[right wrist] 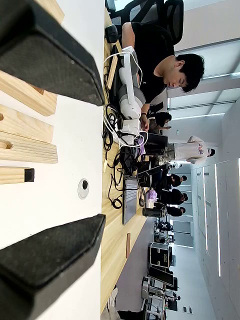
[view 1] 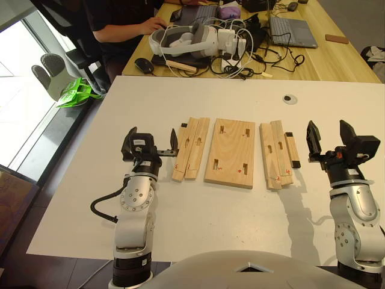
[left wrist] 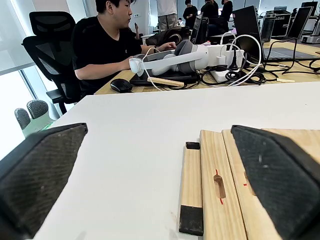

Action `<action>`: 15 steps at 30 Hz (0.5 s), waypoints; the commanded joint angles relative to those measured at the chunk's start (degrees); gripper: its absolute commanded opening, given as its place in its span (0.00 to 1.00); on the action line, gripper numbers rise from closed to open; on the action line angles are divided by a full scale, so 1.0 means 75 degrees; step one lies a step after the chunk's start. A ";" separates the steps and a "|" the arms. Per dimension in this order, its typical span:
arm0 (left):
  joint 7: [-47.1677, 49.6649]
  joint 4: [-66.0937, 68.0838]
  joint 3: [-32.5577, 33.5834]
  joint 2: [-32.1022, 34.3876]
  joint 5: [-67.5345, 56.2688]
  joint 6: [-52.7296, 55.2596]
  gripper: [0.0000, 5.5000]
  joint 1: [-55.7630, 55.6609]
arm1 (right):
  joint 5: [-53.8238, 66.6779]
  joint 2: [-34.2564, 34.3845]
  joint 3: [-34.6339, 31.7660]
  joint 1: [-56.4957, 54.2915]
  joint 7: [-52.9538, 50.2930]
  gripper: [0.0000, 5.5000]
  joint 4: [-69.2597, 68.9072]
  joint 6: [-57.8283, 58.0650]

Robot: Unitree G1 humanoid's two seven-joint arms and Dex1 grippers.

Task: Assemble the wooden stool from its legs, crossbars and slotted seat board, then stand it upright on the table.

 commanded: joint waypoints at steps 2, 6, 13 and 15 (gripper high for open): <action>-0.0055 -0.0270 -0.0079 -0.0094 -0.0099 -0.0155 0.98 0.0013 | -0.0016 0.0045 0.0118 0.0000 0.0008 0.73 -0.0130 0.0118; -0.0040 -0.0260 -0.0084 -0.0089 -0.0065 -0.0177 0.98 -0.0005 | -0.0007 0.0043 0.0109 -0.0032 0.0017 0.73 -0.0107 0.0137; 0.0016 -0.0279 -0.0101 -0.0109 -0.0029 -0.0195 0.98 -0.0027 | 0.0046 0.0020 0.0073 -0.0089 0.0042 0.73 -0.0095 0.0201; 0.0033 -0.0290 -0.0129 -0.0120 -0.0015 -0.0199 0.98 -0.0011 | 0.0055 0.0018 0.0074 -0.0103 0.0053 0.73 -0.0090 0.0225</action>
